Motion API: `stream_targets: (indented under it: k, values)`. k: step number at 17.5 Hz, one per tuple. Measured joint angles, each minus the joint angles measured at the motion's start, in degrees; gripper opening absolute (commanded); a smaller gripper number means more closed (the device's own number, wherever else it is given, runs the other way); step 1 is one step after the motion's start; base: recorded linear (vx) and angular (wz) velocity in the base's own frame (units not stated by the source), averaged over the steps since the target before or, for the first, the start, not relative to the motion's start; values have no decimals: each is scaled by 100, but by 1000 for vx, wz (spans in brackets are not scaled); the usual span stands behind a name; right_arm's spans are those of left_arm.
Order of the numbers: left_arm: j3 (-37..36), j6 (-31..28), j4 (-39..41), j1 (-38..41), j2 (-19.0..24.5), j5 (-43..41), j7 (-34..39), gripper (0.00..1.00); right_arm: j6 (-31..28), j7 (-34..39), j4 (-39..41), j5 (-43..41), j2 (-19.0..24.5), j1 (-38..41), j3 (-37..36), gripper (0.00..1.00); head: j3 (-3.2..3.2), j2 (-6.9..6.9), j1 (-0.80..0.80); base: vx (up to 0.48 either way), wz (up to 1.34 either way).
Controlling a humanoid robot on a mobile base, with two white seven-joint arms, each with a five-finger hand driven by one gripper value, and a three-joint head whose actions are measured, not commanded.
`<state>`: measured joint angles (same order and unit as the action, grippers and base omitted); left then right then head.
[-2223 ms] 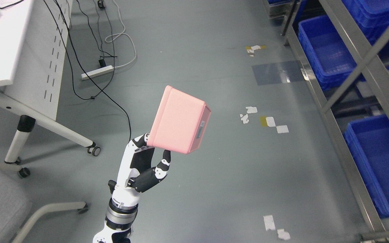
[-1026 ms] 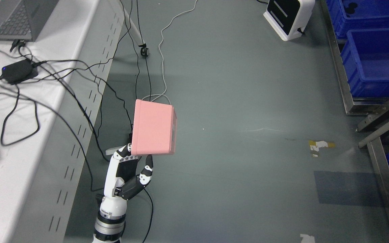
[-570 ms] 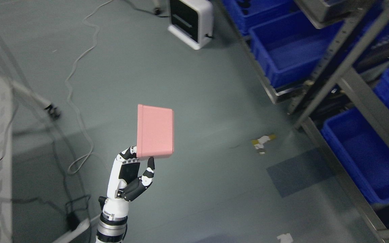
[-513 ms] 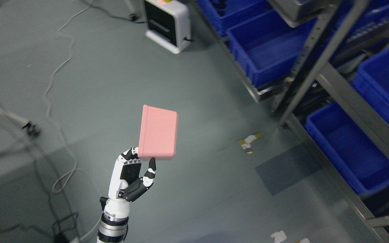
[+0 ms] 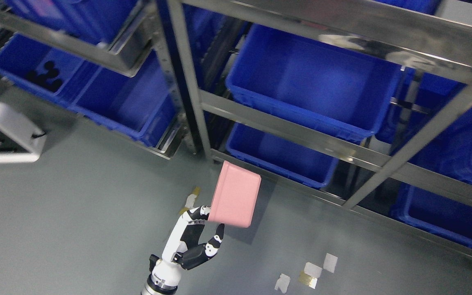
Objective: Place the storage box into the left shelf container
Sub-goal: 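Hold the pink box up in the left hand while turning toward the shelf rack, then move the pink box into the blue bin on the lower shelf, then release the pink box into the bin and withdraw the left hand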
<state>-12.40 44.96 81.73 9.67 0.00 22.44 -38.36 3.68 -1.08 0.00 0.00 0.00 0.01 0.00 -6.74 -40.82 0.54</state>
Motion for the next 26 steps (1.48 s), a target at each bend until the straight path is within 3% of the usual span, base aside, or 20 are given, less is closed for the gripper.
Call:
stream_targets:
  k: [6, 13, 19, 21, 24, 26]
  values:
    - [313, 17, -202, -438, 0, -10, 31, 5, 0, 32, 0, 0, 0, 1, 0, 100, 0, 0, 0, 192, -805]
    - [1052, -988, -790, -1601, 90, -417, 68, 5, -1, 39, 0, 0, 0, -1, 0, 100, 0, 2, 0, 125, -488]
    - [1740, -1395, -1775, -2830, 184, -841, 107, 7, -1, 60, 0, 0, 0, -2, 0, 100, 0, 2, 0, 54, -188]
    - [1902, -1454, -2199, -3227, 239, -954, 197, 15, -1, 63, 0, 0, 0, -2, 0, 100, 0, 2, 0, 17, -55]
    - [2057, -1469, -2845, -3812, 321, -1089, 326, 50, -1, 51, 0, 0, 0, -2, 0, 100, 0, 2, 0, 4, -9]
    - [2116, -1489, -3256, -4132, 368, -1329, 360, 65, -1, 46, 0, 0, 0, -2, 0, 100, 0, 2, 0, -5, 11]
